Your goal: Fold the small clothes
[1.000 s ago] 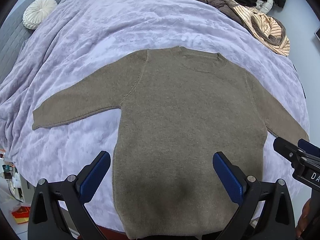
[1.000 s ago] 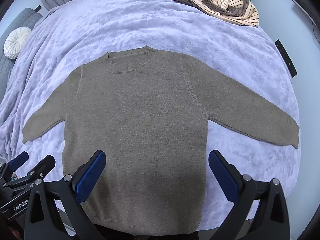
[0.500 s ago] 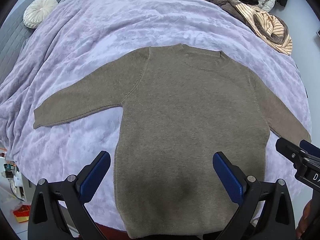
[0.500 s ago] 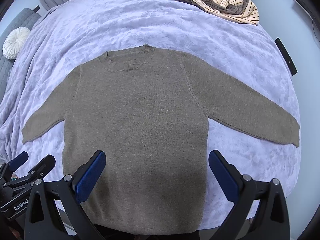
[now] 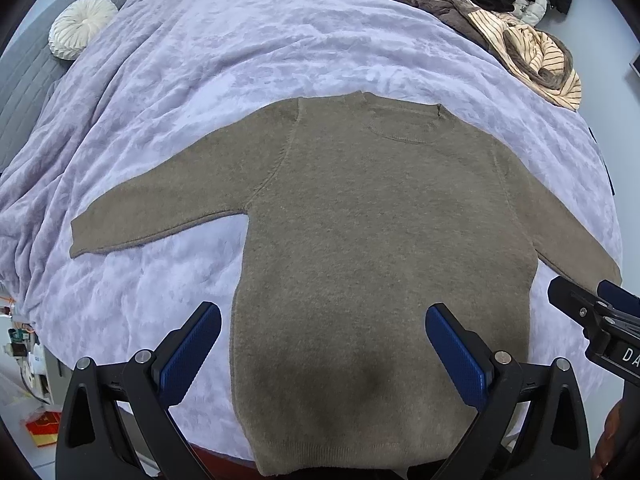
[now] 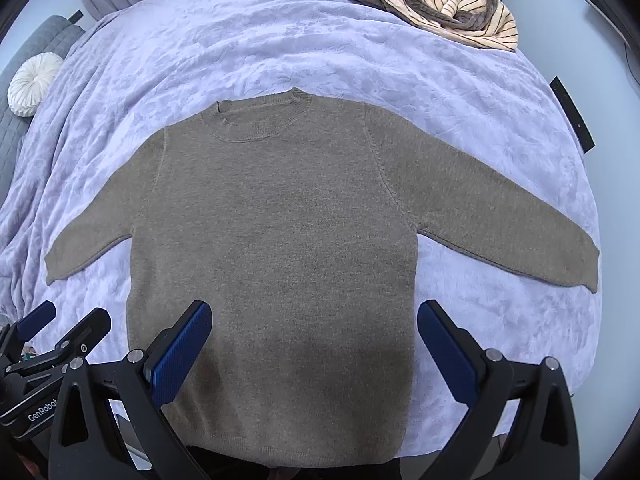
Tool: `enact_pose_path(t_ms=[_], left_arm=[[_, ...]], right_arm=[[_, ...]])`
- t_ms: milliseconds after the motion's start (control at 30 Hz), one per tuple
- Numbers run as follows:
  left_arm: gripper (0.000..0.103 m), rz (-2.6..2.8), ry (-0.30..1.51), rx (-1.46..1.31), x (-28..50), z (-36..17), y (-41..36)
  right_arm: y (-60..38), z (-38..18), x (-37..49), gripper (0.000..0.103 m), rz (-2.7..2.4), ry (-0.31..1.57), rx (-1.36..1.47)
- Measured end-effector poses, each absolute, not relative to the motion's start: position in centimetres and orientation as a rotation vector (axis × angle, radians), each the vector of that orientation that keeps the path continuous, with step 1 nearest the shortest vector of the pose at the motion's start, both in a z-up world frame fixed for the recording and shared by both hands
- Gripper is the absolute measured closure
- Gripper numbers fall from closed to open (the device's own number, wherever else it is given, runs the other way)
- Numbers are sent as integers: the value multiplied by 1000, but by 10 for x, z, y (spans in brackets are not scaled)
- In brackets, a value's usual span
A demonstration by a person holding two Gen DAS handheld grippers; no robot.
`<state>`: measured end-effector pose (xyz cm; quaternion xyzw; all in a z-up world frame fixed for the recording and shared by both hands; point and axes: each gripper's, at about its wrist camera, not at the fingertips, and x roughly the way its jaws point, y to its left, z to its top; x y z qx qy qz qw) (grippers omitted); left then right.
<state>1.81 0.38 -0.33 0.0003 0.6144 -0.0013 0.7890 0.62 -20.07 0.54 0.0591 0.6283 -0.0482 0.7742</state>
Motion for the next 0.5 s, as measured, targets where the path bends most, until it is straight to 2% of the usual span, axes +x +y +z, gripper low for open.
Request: enact_pose_path(t_ms=[500], left_arm=[[0, 11, 1327, -20, 16, -3, 10]], right_arm=[[-202, 7, -2, 1, -116, 1355, 125]])
